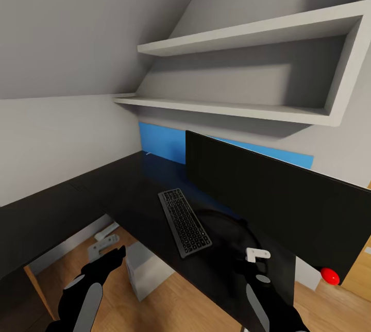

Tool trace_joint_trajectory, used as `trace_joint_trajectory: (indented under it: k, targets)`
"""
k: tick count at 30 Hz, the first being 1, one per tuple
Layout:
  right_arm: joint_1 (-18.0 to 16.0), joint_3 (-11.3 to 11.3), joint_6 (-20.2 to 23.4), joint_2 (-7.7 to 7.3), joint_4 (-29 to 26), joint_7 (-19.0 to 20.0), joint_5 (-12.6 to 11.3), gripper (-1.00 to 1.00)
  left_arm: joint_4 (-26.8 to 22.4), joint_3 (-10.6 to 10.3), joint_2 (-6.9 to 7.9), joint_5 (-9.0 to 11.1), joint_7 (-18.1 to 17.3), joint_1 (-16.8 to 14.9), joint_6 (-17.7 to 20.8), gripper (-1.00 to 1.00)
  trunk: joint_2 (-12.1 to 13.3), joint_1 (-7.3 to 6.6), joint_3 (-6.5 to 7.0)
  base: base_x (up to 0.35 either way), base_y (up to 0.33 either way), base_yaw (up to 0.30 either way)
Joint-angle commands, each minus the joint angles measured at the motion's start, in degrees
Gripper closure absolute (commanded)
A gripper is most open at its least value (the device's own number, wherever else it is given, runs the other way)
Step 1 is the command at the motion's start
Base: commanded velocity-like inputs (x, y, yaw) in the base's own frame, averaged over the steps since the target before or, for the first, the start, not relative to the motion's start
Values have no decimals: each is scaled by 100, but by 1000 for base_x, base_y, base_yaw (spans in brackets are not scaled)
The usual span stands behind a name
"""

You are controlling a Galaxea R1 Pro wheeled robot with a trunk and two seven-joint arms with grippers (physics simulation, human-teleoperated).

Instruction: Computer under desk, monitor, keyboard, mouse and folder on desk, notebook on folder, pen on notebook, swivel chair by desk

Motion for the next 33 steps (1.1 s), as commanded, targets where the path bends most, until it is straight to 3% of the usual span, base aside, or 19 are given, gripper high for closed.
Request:
trace_joint_trajectory:
  k: [1, 9, 10, 11, 12, 15, 27, 33]
  targets:
    - [-2, 24, 27, -4, -8, -44, -58, -100, -7, 4, -3, 63, 43, -5, 16, -100, -5, 1, -7, 11, 0, 0]
    - [-2, 18, 31, -10, -1, -54, -58, -100, -12, 48, -3, 65, 49, -5, 0, -100, -5, 1, -7, 3, 0, 0]
    - [-2, 17, 31, -11, 1, -55, -58, -100, -14, 132, -3, 66, 53, -5, -6, -100, -5, 1, -7, 0, 0, 0]
    - [-2, 16, 31, -13, 3, -56, -58, -100, -16, 361, -10, 71, 55, -5, -9, -100, -5, 1, -7, 0, 0, 0]
    - [-8, 16, 31, -31, 4, -59, -58, -100, -18, 734, -22, 81, 52, -5, -11, -100, -5, 1, -7, 0, 0, 0]
    - [-10, 16, 31, -42, 5, -63, -58, -100, -16, 847, -41, 84, 52, -5, -8, -100, -5, 1, -7, 0, 0, 0]
    - [-11, 16, 31, -104, 9, -65, -58, -100, -11, 878, -82, 84, 60, -5, 3, -100, -5, 1, -7, 0, 0, 0]
    - [-14, 16, 31, -109, 13, -90, -58, -100, -10, 863, -82, 84, 60, -5, 4, -100, -246, 133, -115, 0, 0, 0]
